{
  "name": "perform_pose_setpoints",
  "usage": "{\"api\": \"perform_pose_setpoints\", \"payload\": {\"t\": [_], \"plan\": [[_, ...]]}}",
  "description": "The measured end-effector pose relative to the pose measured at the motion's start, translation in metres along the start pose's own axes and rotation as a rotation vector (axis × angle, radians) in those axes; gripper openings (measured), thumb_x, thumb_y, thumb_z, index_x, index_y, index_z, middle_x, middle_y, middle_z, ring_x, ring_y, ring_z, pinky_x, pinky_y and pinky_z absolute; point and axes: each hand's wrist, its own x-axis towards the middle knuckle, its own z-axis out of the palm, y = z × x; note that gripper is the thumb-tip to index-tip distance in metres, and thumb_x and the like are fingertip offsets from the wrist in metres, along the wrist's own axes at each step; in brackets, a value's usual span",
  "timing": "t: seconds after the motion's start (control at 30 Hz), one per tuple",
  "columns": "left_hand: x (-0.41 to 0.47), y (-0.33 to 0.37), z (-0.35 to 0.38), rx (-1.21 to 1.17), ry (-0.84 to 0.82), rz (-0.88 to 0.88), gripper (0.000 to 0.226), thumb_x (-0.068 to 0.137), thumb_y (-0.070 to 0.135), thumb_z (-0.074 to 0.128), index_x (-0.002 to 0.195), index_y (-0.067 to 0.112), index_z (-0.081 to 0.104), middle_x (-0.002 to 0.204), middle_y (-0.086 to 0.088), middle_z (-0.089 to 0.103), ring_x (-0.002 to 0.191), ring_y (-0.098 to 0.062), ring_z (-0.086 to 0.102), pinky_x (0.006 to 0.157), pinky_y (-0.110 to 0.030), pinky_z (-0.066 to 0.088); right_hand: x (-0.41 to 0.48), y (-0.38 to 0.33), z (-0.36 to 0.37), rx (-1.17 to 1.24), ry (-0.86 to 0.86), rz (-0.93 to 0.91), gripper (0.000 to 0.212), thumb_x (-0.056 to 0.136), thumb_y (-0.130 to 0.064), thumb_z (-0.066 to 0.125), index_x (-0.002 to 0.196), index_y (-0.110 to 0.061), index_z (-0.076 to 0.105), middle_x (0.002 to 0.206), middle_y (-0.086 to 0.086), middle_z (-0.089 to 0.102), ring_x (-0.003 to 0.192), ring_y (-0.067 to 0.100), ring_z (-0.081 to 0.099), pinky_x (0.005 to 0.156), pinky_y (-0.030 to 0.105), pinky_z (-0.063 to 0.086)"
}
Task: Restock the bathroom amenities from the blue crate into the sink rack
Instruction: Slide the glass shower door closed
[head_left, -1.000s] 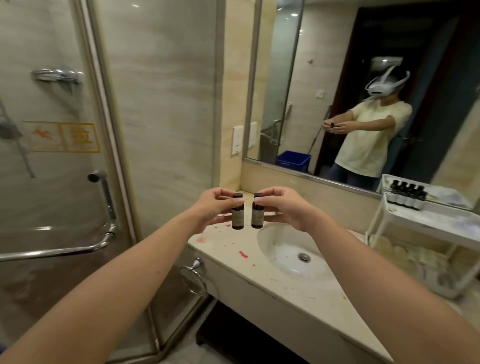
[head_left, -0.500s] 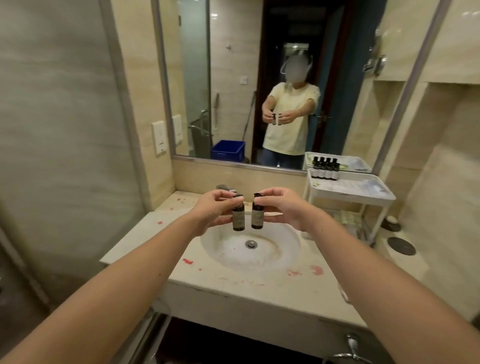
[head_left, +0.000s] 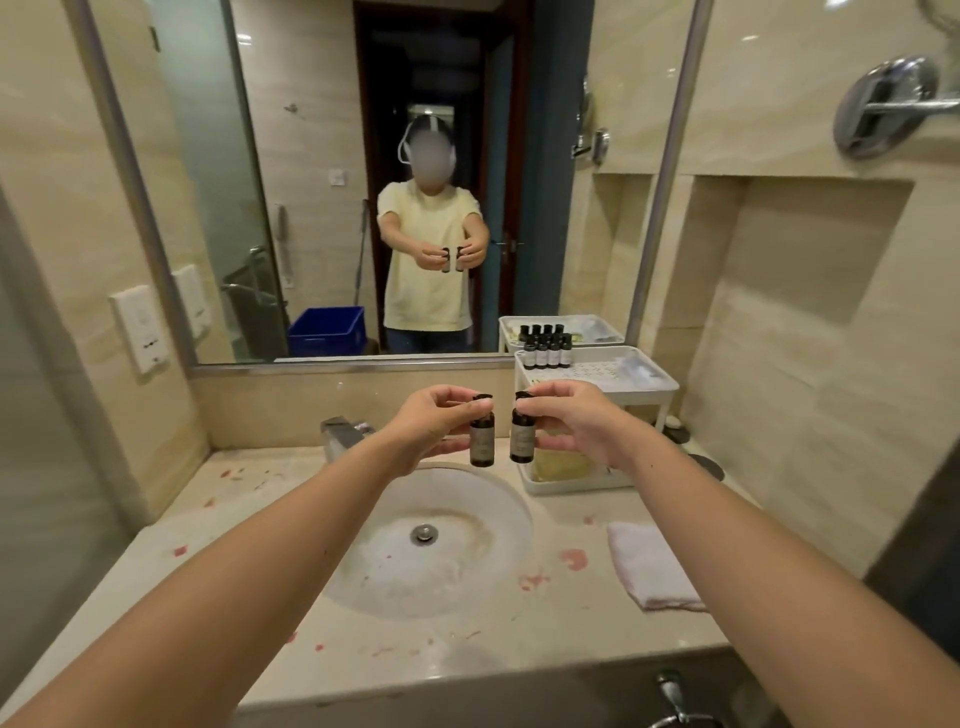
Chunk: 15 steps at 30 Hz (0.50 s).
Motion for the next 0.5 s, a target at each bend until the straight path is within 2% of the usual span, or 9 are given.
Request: {"api": "perform_pose_setpoints", "payload": {"t": [0.07,0.23,0.4,0.5], "plan": [[0.012,-0.002,0.002,-0.004,-0.039,-0.002,0.033,0.079,0.028,0.078,0.106,0.015,0.067,0.098,-0.003,0.075,0.090,-0.015,0.072,0.065,-0.025,0.058,0.003,0.002,-0.005,0.014,0.031,0.004,0.028,0.080,-0.012,0.079,0.106,-0.010,0.066,0.104,0.010,0.073,0.101,0.024,0.069,0.088,0.043,0.057],[0.040,-0.005,0.010,-0.014,-0.110,-0.002,0.033,0.079,0.027,0.079,0.107,0.013,0.067,0.099,-0.005,0.074,0.093,-0.017,0.071,0.069,-0.027,0.058,0.009,0.008,-0.019,0.035,0.091,0.017,0.023,0.081,-0.012,0.078,0.101,-0.013,0.067,0.090,0.002,0.076,0.084,0.013,0.073,0.072,0.034,0.058],[0.065,-0.009,0.025,-0.035,-0.179,-0.006,0.032,0.079,0.025,0.078,0.106,0.011,0.066,0.095,-0.004,0.074,0.082,-0.012,0.073,0.065,-0.024,0.058,0.021,0.013,-0.037,0.041,0.145,0.052,0.020,0.080,-0.011,0.079,0.097,-0.015,0.068,0.084,-0.001,0.077,0.076,0.010,0.074,0.060,0.029,0.057],[0.083,-0.010,0.034,-0.021,-0.196,-0.012,0.034,0.079,0.026,0.079,0.107,0.011,0.066,0.099,-0.005,0.073,0.091,-0.017,0.072,0.069,-0.026,0.059,0.032,0.017,-0.051,0.063,0.164,0.062,0.024,0.079,-0.010,0.080,0.099,-0.015,0.068,0.087,0.000,0.077,0.077,0.010,0.074,0.057,0.027,0.057]]}}
